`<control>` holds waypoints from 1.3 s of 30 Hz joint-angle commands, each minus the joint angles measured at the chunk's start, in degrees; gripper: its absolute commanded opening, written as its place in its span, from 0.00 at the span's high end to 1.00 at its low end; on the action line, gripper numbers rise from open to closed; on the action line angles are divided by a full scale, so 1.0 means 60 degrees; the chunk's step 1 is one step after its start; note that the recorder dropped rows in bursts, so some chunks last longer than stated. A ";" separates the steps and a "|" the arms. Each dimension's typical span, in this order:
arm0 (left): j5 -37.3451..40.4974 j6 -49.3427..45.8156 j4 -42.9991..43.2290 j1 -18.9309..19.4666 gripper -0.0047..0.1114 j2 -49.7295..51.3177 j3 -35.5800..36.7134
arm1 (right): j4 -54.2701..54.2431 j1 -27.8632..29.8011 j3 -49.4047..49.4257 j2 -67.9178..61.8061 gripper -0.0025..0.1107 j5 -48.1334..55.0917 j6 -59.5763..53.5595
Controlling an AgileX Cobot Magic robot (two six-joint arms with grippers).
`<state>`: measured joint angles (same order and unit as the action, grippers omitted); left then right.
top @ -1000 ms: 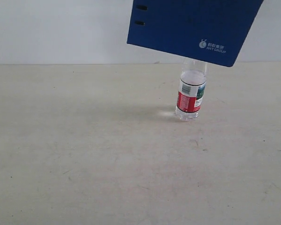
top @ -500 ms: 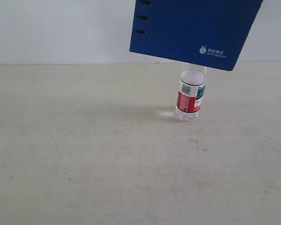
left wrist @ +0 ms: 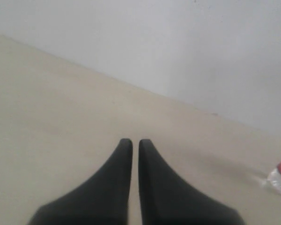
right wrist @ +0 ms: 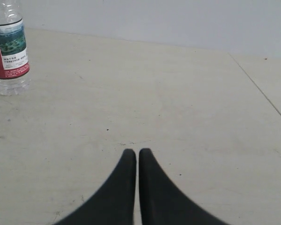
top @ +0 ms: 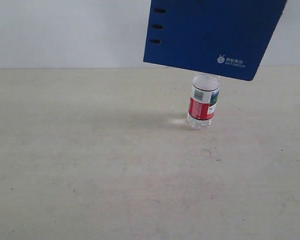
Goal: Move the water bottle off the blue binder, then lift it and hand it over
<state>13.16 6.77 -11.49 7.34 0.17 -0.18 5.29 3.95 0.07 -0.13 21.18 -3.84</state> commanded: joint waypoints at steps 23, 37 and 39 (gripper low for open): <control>0.1207 -0.0357 0.2102 0.0015 0.92 -0.0028 0.0029 | -0.0038 0.0010 -0.0012 0.0022 0.98 -0.0060 0.0050; 0.1207 -0.0357 0.2102 0.0015 0.92 -0.0028 0.0029 | -0.0038 0.0010 -0.0012 0.0022 0.98 -0.0063 0.0050; 0.1207 -0.0357 0.2102 0.0015 0.92 -0.0028 0.0029 | -0.0038 0.0010 -0.0012 0.0022 0.98 -0.0063 0.0050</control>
<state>20.57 4.81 1.03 7.34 0.17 0.03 5.15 3.95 0.07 -0.13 21.18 -3.80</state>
